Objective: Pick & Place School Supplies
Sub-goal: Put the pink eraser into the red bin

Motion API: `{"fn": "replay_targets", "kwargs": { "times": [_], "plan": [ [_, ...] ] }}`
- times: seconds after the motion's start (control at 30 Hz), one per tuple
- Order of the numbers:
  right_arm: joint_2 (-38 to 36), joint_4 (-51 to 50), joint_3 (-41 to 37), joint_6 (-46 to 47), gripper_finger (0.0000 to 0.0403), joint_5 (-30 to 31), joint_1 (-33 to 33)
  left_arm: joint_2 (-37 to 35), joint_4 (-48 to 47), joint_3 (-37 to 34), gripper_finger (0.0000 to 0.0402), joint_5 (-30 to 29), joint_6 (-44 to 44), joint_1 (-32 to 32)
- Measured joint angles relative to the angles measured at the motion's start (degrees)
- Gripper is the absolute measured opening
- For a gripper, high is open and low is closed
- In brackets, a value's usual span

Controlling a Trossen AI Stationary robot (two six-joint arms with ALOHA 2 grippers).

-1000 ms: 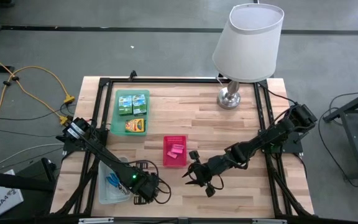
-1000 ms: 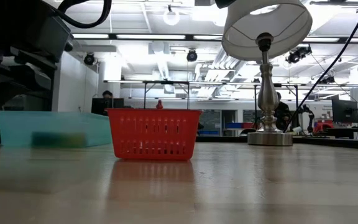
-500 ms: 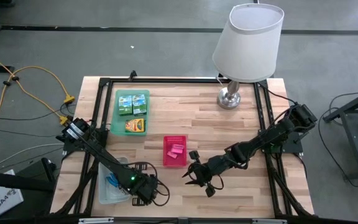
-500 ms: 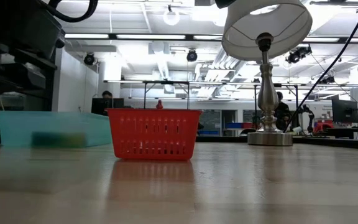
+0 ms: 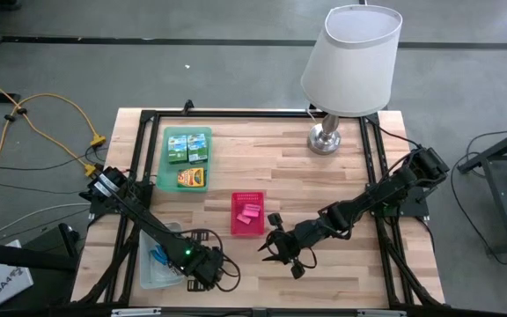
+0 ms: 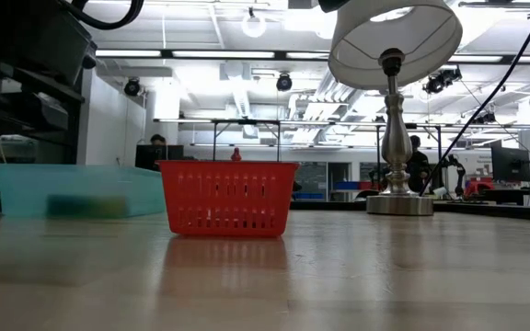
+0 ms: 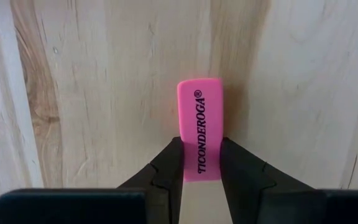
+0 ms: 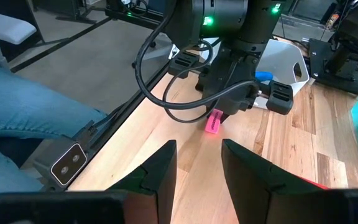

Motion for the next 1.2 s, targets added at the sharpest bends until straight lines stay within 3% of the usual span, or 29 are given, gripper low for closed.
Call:
{"fn": "replay_targets", "kwargs": {
  "times": [0.83, 1.2],
  "plan": [
    [0.0, 0.0, 0.0, 0.0, 0.0119, -0.46, -0.02, 0.02, 2.95, 0.19, 0.0082, 0.01, 4.28, 0.72],
    [0.0, -0.22, 0.0, 2.93, 0.0119, -0.76, -0.01, -0.25, 2.31, 3.13, 0.0082, 0.0, 10.87, 3.3]
  ]
}}
